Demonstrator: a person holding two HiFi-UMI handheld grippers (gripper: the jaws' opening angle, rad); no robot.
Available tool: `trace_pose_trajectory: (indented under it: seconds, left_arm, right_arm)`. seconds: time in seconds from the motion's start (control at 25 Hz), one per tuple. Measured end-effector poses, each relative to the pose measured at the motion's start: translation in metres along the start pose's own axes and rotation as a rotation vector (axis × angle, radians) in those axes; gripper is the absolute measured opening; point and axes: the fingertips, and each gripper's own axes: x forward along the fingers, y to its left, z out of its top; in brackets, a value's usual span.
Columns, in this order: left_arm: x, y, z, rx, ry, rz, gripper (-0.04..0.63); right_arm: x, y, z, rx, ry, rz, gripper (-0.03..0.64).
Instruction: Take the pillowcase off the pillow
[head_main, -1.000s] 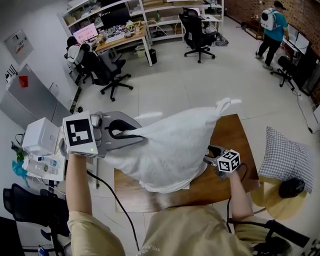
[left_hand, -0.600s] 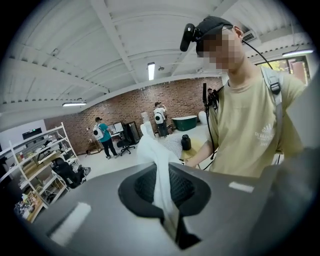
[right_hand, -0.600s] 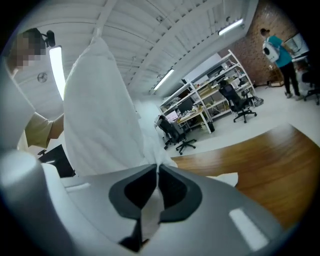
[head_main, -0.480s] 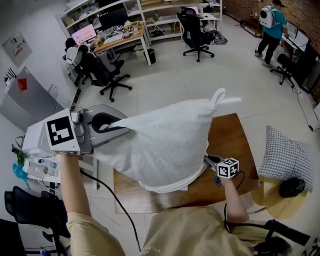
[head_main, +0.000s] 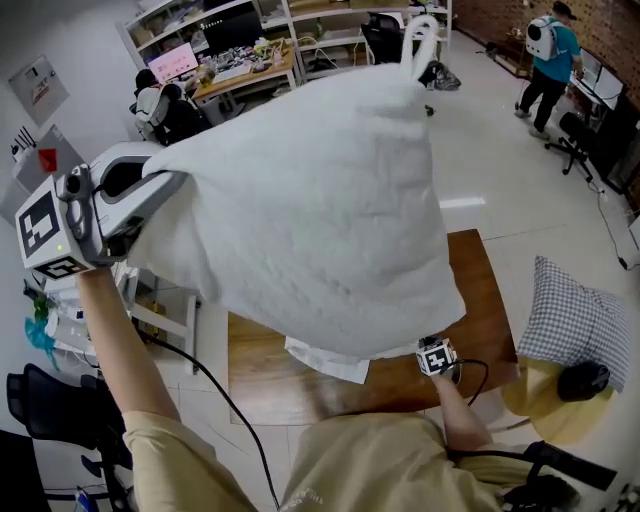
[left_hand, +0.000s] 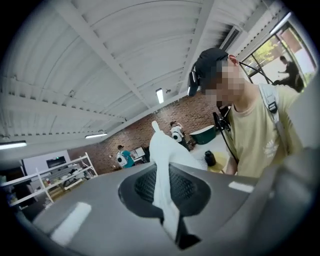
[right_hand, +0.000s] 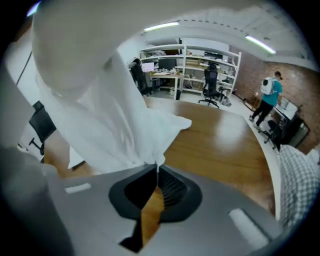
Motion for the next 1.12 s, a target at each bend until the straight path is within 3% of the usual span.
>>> trace_pose_trajectory:
  seconds: [0.12, 0.28, 0.44, 0.6, 0.64, 0.76, 0.84, 0.96, 1.04, 1.12]
  left_arm:
    - [-0.022, 0.025, 0.030, -0.007, -0.074, 0.091, 0.009]
    - [-0.014, 0.020, 0.058, -0.017, -0.176, 0.075, 0.009]
    - [-0.026, 0.027, 0.039, 0.039, -0.045, 0.127, 0.009]
    - [-0.004, 0.003, -0.003, 0.045, 0.083, 0.062, 0.009]
    - [0.004, -0.003, -0.020, 0.040, 0.122, 0.055, 0.011]
    - [0.014, -0.015, -0.075, 0.005, 0.238, 0.051, 0.012]
    - [0.013, -0.020, -0.118, -0.034, 0.324, 0.047, 0.031]
    - [0.020, -0.036, -0.186, -0.064, 0.470, 0.005, 0.057]
    - [0.033, -0.047, -0.204, -0.092, 0.464, -0.023, 0.037]
    - [0.046, -0.051, -0.204, -0.139, 0.399, -0.016, 0.050]
  right_arm:
    - [-0.008, -0.030, -0.011, 0.081, 0.005, -0.076, 0.007]
    - [-0.016, -0.082, -0.019, 0.215, -0.080, -0.112, 0.008]
    - [-0.062, -0.113, 0.001, 0.292, -0.154, -0.194, 0.009]
    - [-0.097, -0.122, 0.026, 0.275, -0.237, -0.256, 0.017]
    - [-0.110, -0.119, 0.038, 0.256, -0.267, -0.257, 0.049]
    - [-0.129, -0.107, 0.069, 0.223, -0.388, -0.218, 0.284]
    - [-0.143, -0.093, 0.091, 0.200, -0.464, -0.186, 0.325]
    - [-0.168, -0.073, 0.124, 0.177, -0.558, -0.144, 0.330]
    - [-0.187, -0.064, 0.148, 0.173, -0.616, -0.127, 0.330]
    - [-0.209, -0.058, 0.175, 0.173, -0.675, -0.122, 0.330]
